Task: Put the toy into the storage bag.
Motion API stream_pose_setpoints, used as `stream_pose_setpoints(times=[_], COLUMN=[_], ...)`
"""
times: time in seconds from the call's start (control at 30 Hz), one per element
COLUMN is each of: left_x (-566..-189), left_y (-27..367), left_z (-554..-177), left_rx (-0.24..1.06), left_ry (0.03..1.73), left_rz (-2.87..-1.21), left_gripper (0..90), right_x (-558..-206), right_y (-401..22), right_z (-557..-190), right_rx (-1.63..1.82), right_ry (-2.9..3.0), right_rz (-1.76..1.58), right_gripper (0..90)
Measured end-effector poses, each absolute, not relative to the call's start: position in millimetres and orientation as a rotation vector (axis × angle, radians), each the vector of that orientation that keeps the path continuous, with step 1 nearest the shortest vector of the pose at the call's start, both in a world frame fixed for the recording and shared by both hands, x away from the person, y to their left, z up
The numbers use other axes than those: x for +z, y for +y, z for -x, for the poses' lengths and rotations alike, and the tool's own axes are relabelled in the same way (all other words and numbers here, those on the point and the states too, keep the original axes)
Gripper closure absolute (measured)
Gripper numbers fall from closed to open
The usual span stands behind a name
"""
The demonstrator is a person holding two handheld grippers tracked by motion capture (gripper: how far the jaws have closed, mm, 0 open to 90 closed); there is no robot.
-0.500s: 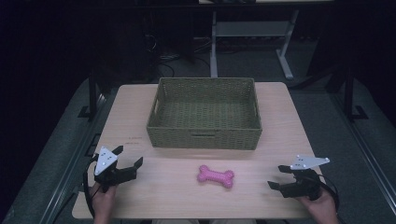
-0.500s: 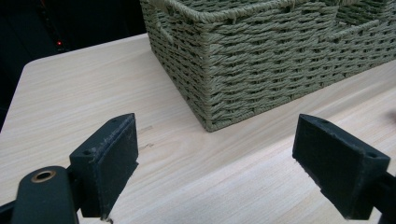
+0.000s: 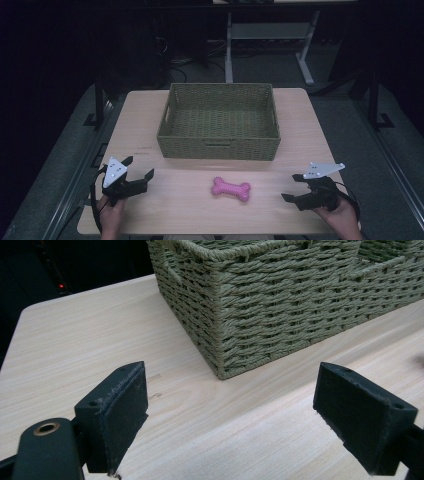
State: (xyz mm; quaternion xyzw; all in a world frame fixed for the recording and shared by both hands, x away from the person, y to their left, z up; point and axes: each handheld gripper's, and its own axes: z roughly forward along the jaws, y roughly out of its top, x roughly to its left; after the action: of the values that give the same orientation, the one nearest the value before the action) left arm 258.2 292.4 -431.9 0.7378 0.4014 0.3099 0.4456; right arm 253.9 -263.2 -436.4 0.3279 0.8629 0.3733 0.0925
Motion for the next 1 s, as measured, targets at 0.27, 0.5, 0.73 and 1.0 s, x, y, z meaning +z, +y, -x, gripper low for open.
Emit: stream_pose_setpoints(times=[0.27,0.5,0.73,1.0], left_x=[-432,-433,-432,-432], left_y=[295,293,292,294], left_z=[-258,-259,-257,-256], left_rx=[0.768,0.768,0.774,0.775], left_ry=[0.998,0.989,0.989,0.989], left_rz=[-1.818,-1.826,-1.828,-1.824], left_gripper=[13.8,13.9,13.8,13.8], right_x=[-422,-409,-395,-382], right_y=[-254,-244,-230,-214], right_z=[-258,-259,-261,-264], right_rx=[1.079,1.052,1.037,1.006], right_ry=[2.604,2.630,2.670,2.707], right_rz=[-0.916,-0.866,-0.796,-0.716], right_gripper=[18.8,18.4,17.3,16.7])
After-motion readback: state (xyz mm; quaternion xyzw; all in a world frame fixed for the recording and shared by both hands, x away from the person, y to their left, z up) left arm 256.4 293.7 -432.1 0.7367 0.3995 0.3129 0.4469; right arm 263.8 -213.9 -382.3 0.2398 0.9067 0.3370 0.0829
